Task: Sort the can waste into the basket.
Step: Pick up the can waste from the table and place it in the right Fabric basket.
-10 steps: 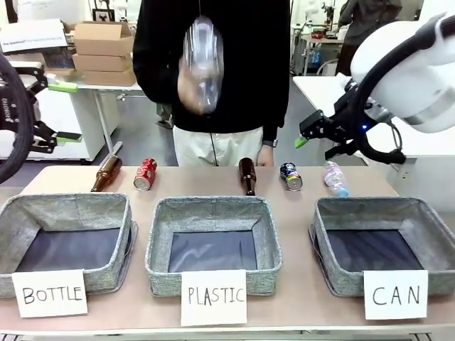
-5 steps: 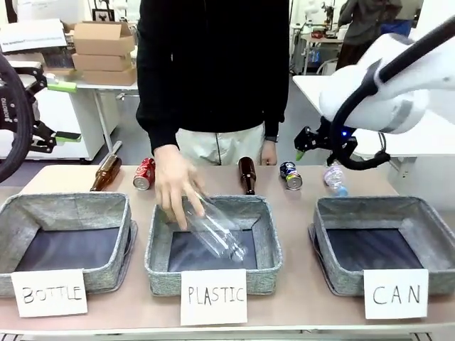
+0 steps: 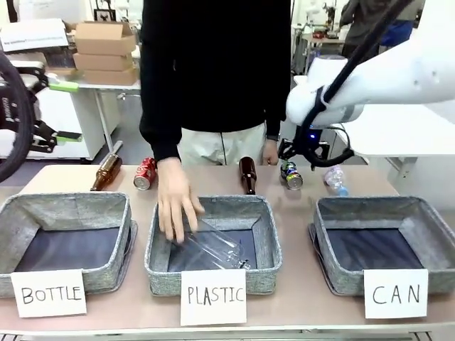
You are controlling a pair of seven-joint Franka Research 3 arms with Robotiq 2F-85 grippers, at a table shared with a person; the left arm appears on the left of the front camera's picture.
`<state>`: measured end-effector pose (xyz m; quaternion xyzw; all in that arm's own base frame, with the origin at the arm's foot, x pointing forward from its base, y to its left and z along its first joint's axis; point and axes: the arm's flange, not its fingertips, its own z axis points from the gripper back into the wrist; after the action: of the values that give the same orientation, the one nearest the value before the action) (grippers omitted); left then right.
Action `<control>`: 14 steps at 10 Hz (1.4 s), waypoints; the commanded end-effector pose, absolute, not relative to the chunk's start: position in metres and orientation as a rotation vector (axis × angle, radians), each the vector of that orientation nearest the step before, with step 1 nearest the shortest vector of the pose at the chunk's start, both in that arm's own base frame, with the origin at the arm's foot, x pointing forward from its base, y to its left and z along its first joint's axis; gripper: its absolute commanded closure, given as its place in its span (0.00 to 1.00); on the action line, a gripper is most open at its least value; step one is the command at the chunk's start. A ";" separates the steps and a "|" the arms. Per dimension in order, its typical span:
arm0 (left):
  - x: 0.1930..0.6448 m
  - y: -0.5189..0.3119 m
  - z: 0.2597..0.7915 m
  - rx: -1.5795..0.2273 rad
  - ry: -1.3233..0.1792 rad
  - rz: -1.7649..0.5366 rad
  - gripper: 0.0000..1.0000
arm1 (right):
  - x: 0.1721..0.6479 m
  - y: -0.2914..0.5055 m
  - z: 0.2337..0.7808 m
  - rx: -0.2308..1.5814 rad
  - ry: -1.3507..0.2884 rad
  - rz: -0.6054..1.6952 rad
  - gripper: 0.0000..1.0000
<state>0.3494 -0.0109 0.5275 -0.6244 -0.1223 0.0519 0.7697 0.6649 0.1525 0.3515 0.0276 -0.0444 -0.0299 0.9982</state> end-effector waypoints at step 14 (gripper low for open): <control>0.350 -0.011 0.529 -1.360 -0.277 0.089 0.00 | 0.680 0.154 0.308 0.068 -0.009 0.046 0.87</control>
<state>0.3494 -0.0109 0.5279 -0.6246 -0.1224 0.0514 0.7696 0.6783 0.1559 0.3051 0.0227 -0.0100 0.0166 0.9996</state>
